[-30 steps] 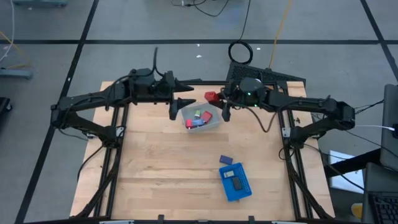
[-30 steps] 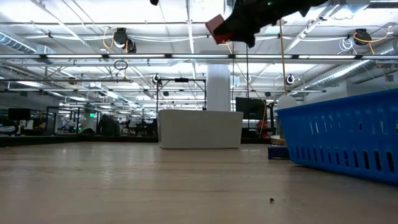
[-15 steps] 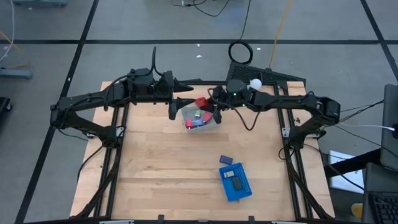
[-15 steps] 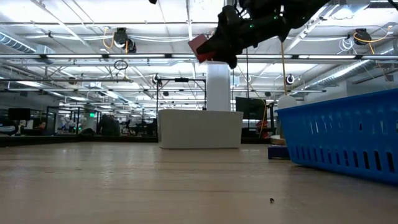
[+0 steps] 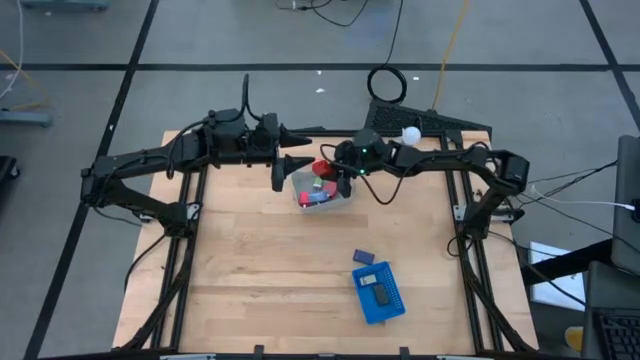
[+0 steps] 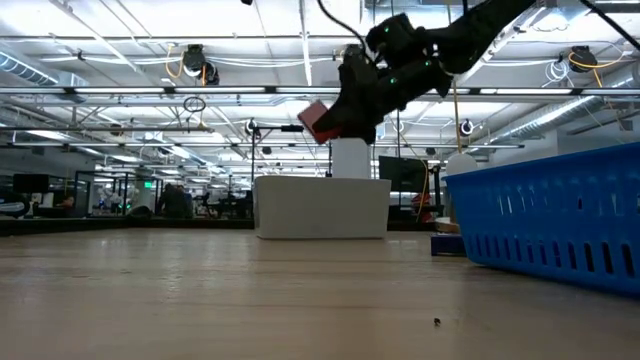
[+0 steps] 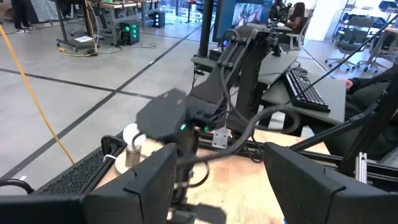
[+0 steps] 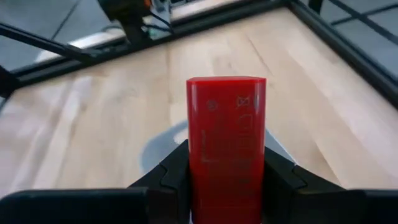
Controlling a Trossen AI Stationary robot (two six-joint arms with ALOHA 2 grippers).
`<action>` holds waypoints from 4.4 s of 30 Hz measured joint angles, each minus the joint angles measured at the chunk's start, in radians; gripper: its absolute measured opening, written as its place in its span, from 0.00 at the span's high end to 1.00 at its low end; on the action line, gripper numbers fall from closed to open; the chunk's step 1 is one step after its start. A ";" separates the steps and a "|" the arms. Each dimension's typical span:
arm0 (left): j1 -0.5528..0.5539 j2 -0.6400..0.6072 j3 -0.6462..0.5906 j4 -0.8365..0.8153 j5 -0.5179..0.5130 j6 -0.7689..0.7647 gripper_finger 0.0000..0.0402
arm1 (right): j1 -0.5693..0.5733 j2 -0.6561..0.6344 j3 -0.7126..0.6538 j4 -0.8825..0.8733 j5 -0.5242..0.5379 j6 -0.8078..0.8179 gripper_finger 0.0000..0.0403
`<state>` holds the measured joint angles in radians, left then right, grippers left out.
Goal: Pick & Place Office items
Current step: Put the red charger adapter into the gray bin, then put the dark blue timer into the blue bin
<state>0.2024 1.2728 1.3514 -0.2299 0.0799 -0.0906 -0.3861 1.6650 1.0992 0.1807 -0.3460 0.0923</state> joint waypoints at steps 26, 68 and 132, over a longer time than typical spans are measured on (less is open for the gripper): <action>0.000 0.000 0.000 0.000 0.000 -0.044 0.39 | -0.021 0.201 0.000 0.097 -0.051 -0.010 0.72; -0.001 0.000 0.000 -0.006 0.000 -0.097 0.39 | 0.013 -0.172 -0.001 -0.012 -0.044 0.094 0.39; -0.042 0.000 0.000 -0.003 -0.001 -0.160 0.39 | 0.268 -0.505 -0.001 -0.751 0.114 -0.172 0.75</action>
<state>0.1608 1.2732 1.3514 -0.2325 0.0788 -0.2506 -0.1184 1.1598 1.0985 -0.5703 -0.2317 -0.0802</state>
